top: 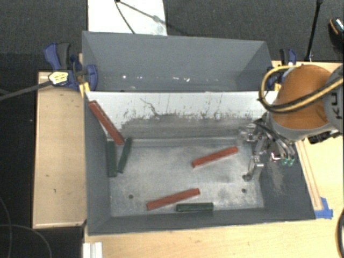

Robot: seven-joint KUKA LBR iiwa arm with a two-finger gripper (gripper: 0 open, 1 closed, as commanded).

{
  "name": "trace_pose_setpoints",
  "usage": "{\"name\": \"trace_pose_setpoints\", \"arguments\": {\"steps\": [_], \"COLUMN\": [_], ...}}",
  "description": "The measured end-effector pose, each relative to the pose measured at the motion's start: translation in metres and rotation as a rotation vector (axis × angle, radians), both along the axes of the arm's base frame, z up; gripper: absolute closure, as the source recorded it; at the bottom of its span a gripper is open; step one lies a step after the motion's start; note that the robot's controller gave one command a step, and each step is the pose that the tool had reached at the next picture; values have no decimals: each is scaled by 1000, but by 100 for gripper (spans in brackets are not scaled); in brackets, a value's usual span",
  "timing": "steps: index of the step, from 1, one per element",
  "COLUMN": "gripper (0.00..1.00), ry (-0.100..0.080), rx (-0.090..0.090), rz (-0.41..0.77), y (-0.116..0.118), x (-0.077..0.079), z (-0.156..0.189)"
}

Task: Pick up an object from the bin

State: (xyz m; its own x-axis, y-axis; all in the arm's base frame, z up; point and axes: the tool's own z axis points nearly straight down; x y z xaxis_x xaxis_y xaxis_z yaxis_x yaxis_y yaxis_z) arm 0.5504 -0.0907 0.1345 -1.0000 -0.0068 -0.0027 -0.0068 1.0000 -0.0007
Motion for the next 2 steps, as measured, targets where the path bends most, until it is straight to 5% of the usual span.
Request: {"name": "trace_pose_setpoints", "arguments": {"steps": [1, 2], "gripper": [0, 100], "ry": [-1, -3], "rx": [3, 1], "rz": [193, 190], "y": [62, 59], "x": [41, 41], "z": [-66, -64]}}
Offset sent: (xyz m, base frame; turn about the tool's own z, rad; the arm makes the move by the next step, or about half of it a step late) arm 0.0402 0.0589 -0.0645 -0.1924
